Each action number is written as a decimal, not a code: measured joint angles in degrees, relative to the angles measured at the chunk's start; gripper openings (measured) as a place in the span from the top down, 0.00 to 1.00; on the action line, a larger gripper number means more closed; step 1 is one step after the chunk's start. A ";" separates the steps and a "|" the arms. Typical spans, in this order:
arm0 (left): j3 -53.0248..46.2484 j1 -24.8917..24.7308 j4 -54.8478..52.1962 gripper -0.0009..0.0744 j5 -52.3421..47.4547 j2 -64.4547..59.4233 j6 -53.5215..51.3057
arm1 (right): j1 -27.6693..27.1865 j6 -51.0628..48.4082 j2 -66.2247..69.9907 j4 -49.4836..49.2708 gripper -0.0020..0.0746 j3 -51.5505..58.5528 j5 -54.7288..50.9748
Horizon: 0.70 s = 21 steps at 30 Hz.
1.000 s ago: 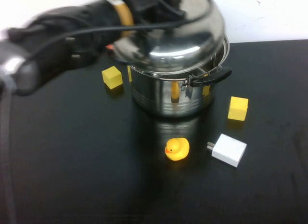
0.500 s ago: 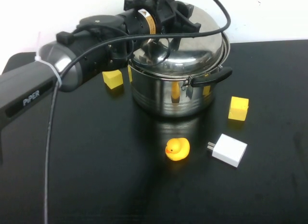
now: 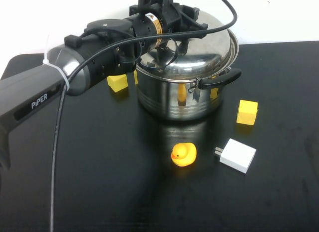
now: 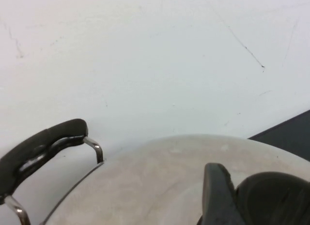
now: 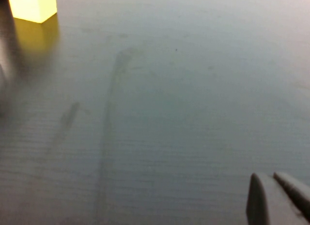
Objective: Cover the pot
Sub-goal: Place the pot lid on the pot
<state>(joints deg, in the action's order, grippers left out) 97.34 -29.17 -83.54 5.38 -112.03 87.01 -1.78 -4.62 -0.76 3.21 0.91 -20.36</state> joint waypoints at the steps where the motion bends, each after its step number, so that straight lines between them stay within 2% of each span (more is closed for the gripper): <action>1: 0.00 0.00 0.00 0.56 -0.09 -0.04 0.12 | 0.00 0.00 0.00 0.00 0.98 0.00 0.00; 10: 0.25 0.00 0.23 0.56 -0.09 -0.63 4.56 | 0.00 0.00 0.00 0.00 0.98 0.00 0.00; 21: 0.37 0.00 -0.60 0.56 0.01 -0.75 5.32 | 0.00 0.00 0.00 0.00 0.98 0.00 0.00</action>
<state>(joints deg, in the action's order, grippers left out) 97.70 -29.17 -84.14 5.39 -112.78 92.33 -1.78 -4.62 -0.76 3.21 0.91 -20.36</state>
